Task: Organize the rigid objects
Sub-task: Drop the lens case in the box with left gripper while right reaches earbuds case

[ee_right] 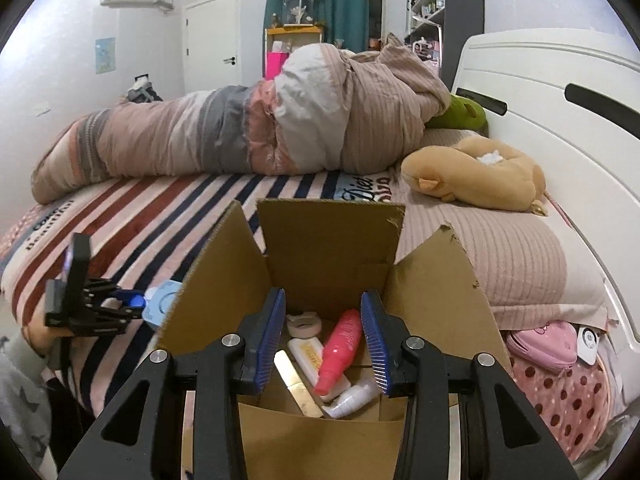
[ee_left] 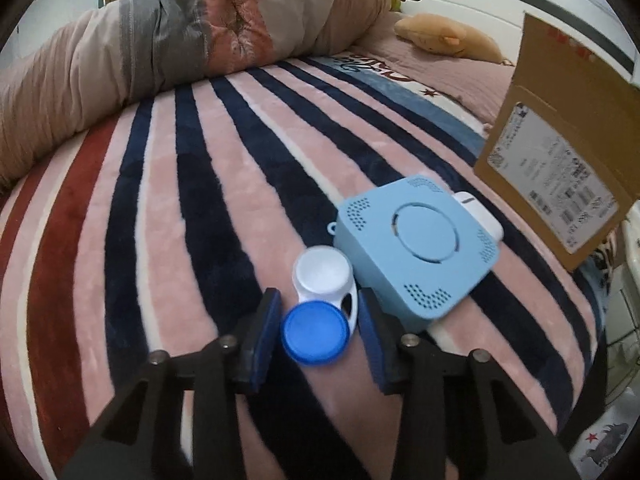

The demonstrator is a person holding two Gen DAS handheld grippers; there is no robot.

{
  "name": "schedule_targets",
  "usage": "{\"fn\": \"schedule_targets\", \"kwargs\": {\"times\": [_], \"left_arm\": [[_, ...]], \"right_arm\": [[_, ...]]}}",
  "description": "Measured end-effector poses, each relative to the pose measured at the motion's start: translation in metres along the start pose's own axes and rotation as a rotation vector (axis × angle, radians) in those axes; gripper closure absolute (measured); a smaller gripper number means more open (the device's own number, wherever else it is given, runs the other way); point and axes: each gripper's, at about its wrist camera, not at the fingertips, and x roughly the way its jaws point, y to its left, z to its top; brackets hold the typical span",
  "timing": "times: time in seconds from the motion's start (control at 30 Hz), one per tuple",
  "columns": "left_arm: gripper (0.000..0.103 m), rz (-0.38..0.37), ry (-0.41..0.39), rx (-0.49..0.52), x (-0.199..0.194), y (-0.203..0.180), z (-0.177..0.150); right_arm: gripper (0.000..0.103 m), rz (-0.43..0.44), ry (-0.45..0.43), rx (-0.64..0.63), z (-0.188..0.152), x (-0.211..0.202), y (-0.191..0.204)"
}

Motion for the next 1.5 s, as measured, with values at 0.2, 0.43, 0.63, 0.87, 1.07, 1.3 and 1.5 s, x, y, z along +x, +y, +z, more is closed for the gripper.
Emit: {"fn": "schedule_targets", "kwargs": {"times": [0.2,0.43,0.63,0.87,1.07,1.3,1.5], "left_arm": [[0.074,0.034,-0.018,-0.010,-0.018,0.003,0.000],[0.074,0.093,-0.125,0.005,-0.100,0.002,0.026],[0.074,0.025,-0.239,0.121,-0.181,-0.046,0.074],[0.074,-0.199,-0.265,0.289,-0.205,-0.139,0.135],[0.074,-0.347,-0.171,0.415,-0.172,-0.223,0.177],[0.060,-0.391,0.006,0.452,-0.118,-0.265,0.186],[0.031,-0.386,-0.069,0.357,-0.138,-0.228,0.181]], "right_arm": [[0.068,0.142,-0.094,-0.047,0.011,-0.024,0.035],[0.057,0.407,-0.021,-0.119,0.007,-0.003,0.116],[0.028,0.444,0.130,-0.073,-0.032,0.063,0.162],[0.024,0.262,0.186,0.047,-0.071,0.136,0.145],[0.035,0.130,0.154,-0.089,-0.088,0.150,0.142],[0.042,0.078,0.167,-0.119,-0.088,0.172,0.137],[0.042,0.075,0.193,-0.123,-0.080,0.187,0.135]]}}
